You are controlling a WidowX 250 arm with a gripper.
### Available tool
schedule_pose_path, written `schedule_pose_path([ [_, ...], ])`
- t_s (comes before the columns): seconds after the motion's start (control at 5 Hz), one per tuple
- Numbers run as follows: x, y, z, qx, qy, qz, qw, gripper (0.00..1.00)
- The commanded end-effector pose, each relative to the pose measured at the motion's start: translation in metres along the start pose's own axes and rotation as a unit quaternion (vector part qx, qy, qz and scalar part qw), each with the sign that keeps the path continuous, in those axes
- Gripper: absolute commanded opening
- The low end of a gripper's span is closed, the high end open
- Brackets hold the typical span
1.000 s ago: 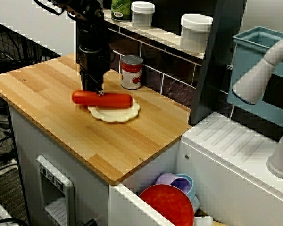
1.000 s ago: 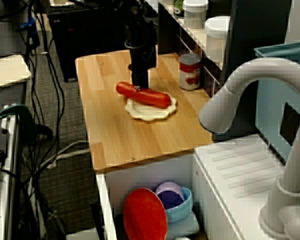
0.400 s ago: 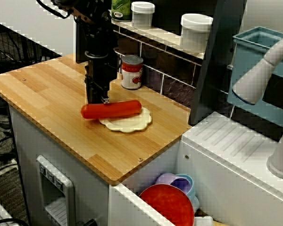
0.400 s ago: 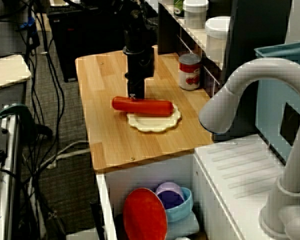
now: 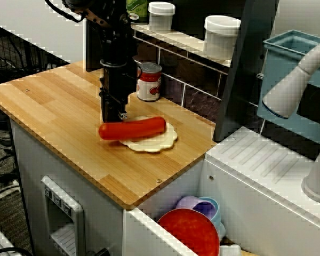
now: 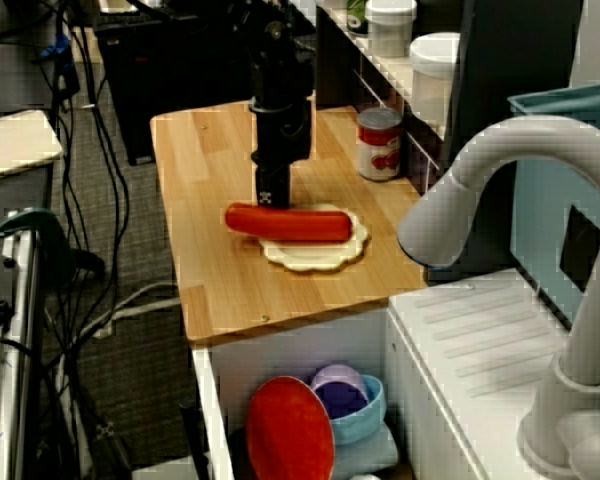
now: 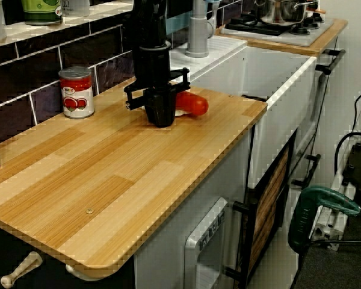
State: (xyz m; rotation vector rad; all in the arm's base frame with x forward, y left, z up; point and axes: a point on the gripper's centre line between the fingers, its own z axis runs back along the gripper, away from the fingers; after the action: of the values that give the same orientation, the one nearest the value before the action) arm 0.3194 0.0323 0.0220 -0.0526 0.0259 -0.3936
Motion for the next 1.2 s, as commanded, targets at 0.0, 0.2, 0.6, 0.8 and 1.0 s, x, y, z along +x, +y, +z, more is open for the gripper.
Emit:
schedule_pose_path([
  [0.0, -0.003, -0.02, 0.01, 0.002, -0.006, -0.022, 0.9997, 0.0],
  [0.2, -0.002, -0.017, 0.011, -0.007, 0.0, -0.017, 0.9998, 0.0],
  [0.6, -0.005, -0.001, 0.013, -0.013, 0.0, -0.005, 0.9999, 0.04],
  [0.8, -0.013, 0.017, 0.015, -0.009, -0.016, 0.0, 0.9998, 1.0],
  [1.0, -0.019, 0.031, 0.023, -0.011, -0.031, 0.01, 0.9994, 1.0],
])
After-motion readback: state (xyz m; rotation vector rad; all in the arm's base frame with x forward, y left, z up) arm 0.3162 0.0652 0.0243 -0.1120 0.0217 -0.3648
